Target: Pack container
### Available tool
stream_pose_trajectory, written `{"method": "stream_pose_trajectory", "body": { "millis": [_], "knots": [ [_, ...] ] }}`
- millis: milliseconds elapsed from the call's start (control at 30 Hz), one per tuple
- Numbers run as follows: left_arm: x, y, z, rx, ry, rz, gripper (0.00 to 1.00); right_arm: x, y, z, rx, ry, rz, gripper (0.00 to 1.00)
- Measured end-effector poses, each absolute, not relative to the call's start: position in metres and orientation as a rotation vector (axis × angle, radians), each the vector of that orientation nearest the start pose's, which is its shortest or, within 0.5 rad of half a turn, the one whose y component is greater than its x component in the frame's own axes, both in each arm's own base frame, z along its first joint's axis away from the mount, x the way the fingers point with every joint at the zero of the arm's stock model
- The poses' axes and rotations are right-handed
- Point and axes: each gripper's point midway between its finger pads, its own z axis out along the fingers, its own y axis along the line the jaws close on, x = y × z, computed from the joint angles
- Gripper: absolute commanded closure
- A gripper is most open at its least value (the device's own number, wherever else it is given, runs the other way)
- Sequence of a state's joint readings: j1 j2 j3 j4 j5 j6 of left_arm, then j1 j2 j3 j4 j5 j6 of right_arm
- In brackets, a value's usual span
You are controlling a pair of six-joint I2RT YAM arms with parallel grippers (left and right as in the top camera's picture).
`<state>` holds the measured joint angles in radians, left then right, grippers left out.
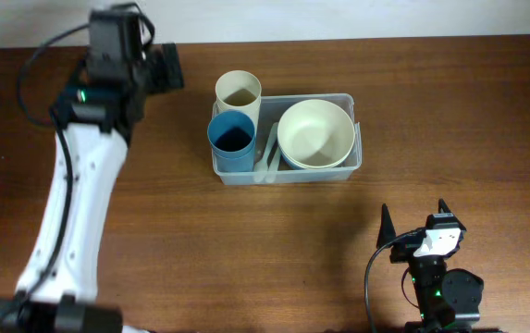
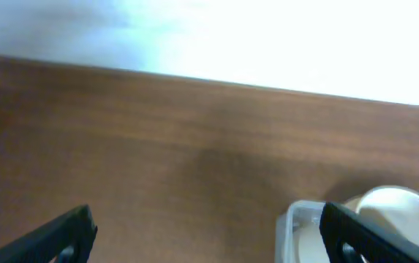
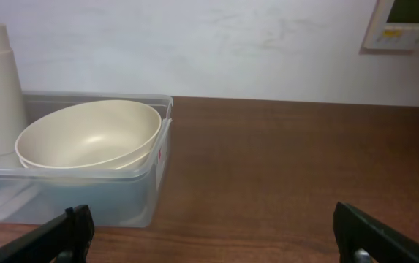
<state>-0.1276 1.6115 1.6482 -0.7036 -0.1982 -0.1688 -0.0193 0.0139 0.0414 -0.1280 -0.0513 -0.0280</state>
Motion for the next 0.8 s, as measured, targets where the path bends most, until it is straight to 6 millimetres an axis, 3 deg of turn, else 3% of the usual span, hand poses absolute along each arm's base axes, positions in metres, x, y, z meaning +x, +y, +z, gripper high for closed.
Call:
{"method": "stream_pose_trajectory", "body": {
  "millis": [333, 567, 800],
  "knots": [
    [0.375, -0.009, 0.26, -0.134, 2.006, 0.049, 0.0, 0.244, 0.004, 0.159, -0.045, 1.669, 0.006, 0.01],
    [0.318, 0.001, 0.255, -0.129, 1.775, 0.024, 0.0, 0.244, 0.004, 0.159, -0.044, 1.669, 0.006, 0.01],
    [0.284, -0.003, 0.258, -0.017, 1.585, 0.014, 0.01, 0.244, 0.004, 0.159, -0.044, 1.669, 0.007, 0.01]
  ]
}}
